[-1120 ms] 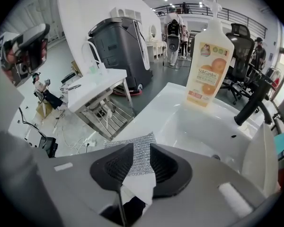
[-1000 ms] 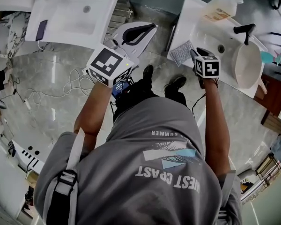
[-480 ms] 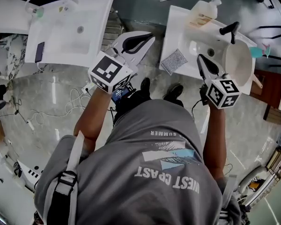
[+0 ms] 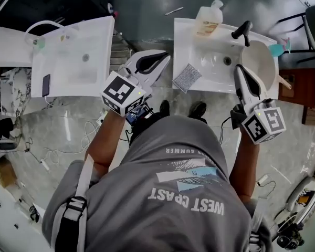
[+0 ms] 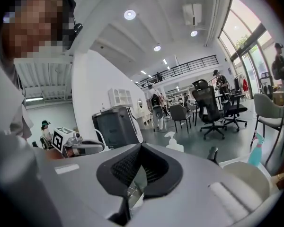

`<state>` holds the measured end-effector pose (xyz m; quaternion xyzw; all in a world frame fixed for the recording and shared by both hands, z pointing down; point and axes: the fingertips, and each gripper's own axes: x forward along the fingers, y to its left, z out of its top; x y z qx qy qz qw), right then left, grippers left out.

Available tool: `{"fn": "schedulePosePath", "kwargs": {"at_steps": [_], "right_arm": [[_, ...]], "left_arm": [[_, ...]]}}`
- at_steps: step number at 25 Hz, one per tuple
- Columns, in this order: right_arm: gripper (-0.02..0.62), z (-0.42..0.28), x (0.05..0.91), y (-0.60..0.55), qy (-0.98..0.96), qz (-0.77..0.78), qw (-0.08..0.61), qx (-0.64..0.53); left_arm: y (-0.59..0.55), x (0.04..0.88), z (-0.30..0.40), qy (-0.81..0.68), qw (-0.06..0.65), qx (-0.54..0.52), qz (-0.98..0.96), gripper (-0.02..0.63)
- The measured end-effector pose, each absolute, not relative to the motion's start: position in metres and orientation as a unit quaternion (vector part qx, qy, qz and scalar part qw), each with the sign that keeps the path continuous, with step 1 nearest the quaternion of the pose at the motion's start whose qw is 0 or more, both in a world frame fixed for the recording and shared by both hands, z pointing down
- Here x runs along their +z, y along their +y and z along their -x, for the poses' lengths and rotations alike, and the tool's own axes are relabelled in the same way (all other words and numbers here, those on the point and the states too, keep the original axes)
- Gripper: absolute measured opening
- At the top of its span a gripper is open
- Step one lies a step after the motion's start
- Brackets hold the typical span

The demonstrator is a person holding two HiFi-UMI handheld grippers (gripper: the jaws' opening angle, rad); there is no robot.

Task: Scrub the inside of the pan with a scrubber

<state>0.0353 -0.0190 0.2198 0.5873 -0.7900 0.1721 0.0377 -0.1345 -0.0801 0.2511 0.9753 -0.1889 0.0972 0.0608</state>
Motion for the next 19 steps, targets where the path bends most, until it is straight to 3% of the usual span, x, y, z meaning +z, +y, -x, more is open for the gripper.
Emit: {"fn": "schedulePosePath", "kwargs": {"at_steps": [19], "right_arm": [[-0.002, -0.063, 0.224, -0.008, -0.770, -0.607, 0.035, 0.191]], "left_arm": [[-0.071, 0.258, 0.110, -0.166, 0.066, 0.112, -0.978, 0.002]]}}
